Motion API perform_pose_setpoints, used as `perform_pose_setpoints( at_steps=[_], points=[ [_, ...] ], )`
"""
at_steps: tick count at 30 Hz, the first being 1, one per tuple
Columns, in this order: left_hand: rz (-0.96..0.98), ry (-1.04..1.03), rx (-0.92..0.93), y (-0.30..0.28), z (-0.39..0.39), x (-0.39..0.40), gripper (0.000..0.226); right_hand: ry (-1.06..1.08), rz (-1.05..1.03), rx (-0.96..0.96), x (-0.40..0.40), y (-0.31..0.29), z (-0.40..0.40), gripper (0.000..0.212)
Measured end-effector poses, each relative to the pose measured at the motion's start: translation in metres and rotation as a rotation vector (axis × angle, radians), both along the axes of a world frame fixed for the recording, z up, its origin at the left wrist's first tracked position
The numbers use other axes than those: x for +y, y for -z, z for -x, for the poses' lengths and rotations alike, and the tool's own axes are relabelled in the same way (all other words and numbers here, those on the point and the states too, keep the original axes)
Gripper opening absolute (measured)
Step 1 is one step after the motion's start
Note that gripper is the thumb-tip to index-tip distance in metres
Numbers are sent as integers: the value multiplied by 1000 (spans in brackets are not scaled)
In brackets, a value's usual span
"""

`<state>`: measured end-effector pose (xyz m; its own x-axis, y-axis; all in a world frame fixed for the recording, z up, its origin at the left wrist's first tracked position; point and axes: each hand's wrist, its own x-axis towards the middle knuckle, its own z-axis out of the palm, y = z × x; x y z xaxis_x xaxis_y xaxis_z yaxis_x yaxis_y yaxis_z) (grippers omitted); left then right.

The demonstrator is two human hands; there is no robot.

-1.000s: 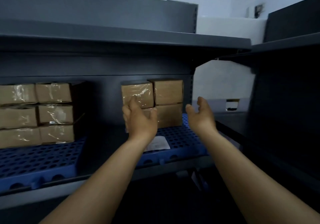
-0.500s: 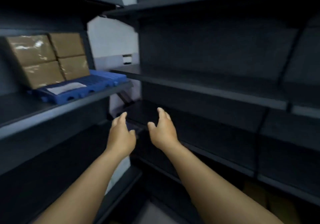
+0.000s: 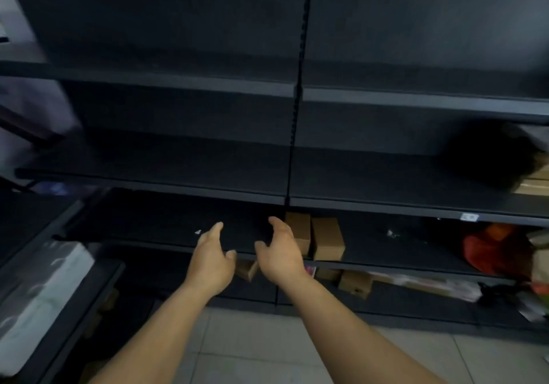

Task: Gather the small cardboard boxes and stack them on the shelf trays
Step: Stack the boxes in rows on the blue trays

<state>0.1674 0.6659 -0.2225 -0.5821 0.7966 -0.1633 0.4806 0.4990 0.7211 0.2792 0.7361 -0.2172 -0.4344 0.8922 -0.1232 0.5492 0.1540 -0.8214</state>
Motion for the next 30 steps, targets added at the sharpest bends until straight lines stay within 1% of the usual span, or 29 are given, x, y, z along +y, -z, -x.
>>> perform_pose_setpoints(
  at_steps=[6, 10, 13, 15, 19, 22, 25, 30],
  points=[
    [74, 81, -116, 49, -46, 65, 66, 146, 85, -65, 59, 44, -72, 58],
    [103, 74, -131, 79, -64, 109, 66, 168, 135, -145, 104, 75, -106, 60],
    [107, 65, -134, 101, -71, 141, 67, 192, 171, -177, 139, 100, -121, 66],
    [117, 80, -129, 117, -74, 161, 69, 196, 177, -195, 160, 118, -128, 67],
    [152, 95, -85, 154, -76, 198, 69, 199, 173, -227, 193, 154, -136, 58],
    [178, 109, -65, 185, -75, 223, 70, 204, 167, -252, 214, 177, -136, 59],
    [199, 124, -48, 210, -72, 247, 70, 217, 170, -245, 229, 194, -132, 65],
    [209, 154, -46, 232, -69, 279, 69, 222, 162, -289, 250, 220, -122, 71]
  ],
)
